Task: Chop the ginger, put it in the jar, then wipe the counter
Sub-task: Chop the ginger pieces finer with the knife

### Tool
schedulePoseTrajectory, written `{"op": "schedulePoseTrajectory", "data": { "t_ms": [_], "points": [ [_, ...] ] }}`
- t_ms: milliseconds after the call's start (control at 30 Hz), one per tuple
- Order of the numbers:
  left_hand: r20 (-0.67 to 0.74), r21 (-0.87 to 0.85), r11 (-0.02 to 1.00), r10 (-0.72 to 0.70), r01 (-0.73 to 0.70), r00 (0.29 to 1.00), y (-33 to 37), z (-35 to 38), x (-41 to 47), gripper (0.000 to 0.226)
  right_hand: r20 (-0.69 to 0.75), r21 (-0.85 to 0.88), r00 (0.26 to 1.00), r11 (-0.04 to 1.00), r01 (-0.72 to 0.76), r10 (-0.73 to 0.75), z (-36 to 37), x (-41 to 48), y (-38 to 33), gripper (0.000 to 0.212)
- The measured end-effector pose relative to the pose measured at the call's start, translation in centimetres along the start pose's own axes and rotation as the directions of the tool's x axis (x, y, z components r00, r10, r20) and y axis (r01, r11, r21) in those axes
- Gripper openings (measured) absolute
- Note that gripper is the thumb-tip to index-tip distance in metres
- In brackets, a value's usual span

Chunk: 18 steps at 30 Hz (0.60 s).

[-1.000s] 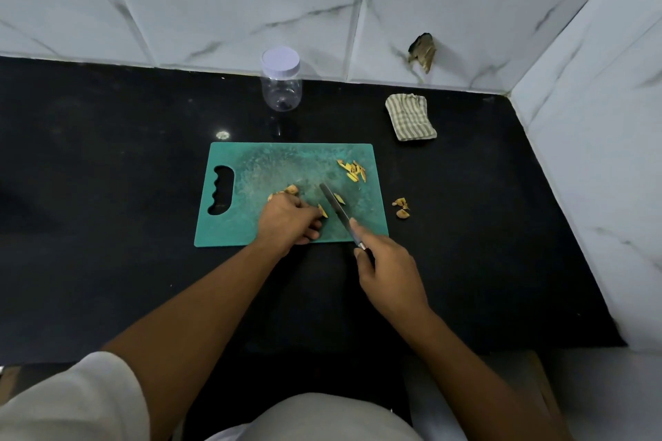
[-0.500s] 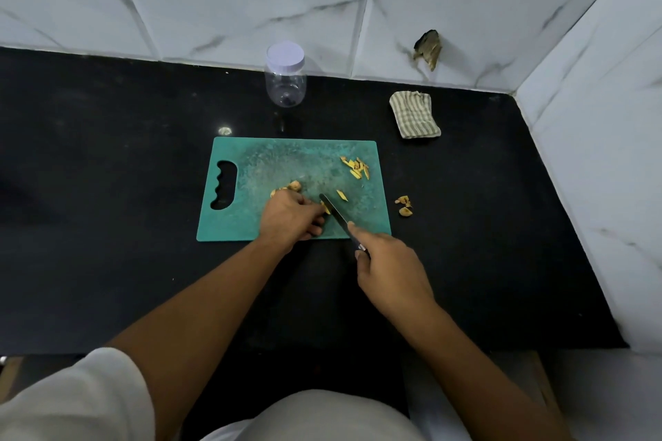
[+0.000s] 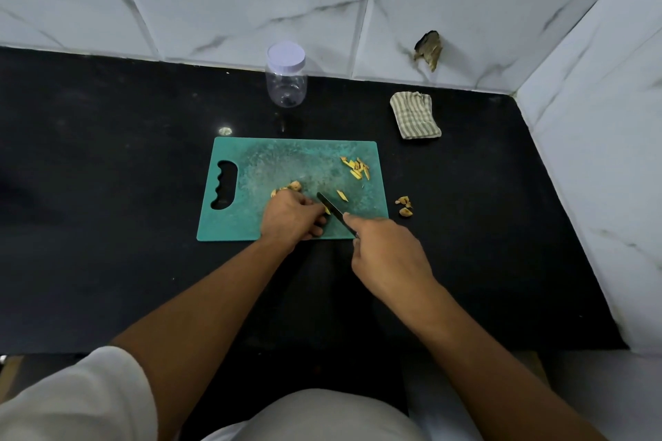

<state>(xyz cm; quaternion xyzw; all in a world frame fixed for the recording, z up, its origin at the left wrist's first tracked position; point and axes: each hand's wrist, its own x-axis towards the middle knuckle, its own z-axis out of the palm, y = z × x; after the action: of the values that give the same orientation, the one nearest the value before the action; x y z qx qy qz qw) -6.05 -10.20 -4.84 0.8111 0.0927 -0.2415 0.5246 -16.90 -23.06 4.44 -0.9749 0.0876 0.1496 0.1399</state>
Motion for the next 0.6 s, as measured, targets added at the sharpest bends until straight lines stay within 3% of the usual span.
{"op": "schedulePoseTrajectory", "data": {
  "t_ms": [233, 600],
  "points": [
    [0.007, -0.003, 1.0, -0.013, 0.013, 1.0, -0.1, 0.0, 0.3, 0.017, 0.002, -0.06, 1.0, 0.998, -0.007, 0.007, -0.6, 0.0, -1.0, 0.056],
    [-0.016, -0.027, 0.999, -0.042, 0.042, 0.999, -0.1, 0.4, 0.3, 0.021, 0.063, -0.097, 0.997, 0.995, -0.027, 0.033, 1.2, -1.9, -1.4, 0.074]
  ]
}}
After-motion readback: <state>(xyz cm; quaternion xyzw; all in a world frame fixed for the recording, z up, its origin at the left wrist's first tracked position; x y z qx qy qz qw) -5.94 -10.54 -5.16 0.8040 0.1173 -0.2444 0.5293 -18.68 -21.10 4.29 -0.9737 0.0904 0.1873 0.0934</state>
